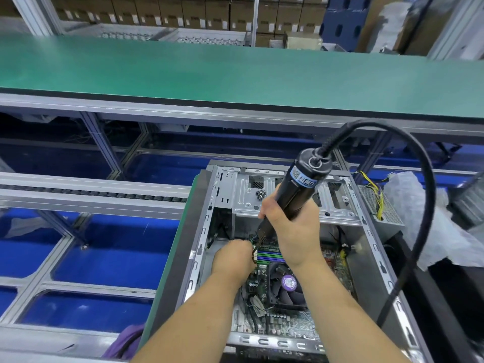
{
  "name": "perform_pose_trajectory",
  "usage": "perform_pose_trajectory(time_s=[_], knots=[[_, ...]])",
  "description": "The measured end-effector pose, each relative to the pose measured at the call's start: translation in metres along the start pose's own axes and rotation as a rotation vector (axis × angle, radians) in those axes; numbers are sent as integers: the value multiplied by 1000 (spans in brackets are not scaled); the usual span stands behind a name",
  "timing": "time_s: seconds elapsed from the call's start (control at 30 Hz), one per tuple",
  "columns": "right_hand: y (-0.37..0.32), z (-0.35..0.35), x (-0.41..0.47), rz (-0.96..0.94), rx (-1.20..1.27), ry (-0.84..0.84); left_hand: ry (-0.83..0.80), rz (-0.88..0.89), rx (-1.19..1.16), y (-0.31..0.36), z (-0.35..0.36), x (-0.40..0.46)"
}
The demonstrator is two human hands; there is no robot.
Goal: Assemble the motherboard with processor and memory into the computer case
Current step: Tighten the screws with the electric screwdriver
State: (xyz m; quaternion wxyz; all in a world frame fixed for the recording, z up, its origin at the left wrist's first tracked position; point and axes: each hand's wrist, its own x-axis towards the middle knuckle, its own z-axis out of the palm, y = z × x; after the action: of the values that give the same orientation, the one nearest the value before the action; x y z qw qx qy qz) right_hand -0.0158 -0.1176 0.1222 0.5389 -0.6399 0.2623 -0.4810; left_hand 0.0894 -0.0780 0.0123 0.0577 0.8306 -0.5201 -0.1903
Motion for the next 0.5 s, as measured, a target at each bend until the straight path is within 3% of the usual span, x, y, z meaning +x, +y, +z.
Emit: perform_pose_trajectory(time_s=[0.1,0.3,0.5], knots=[[2,7,-4,21,-16,52,8,19,-7,0,-1,1],[3,-1,1,78,-52,-166,11,15,-97,-3,7,1],[7,-8,6,93,-45,-155,-30,-34,-187,-5,14,4]])
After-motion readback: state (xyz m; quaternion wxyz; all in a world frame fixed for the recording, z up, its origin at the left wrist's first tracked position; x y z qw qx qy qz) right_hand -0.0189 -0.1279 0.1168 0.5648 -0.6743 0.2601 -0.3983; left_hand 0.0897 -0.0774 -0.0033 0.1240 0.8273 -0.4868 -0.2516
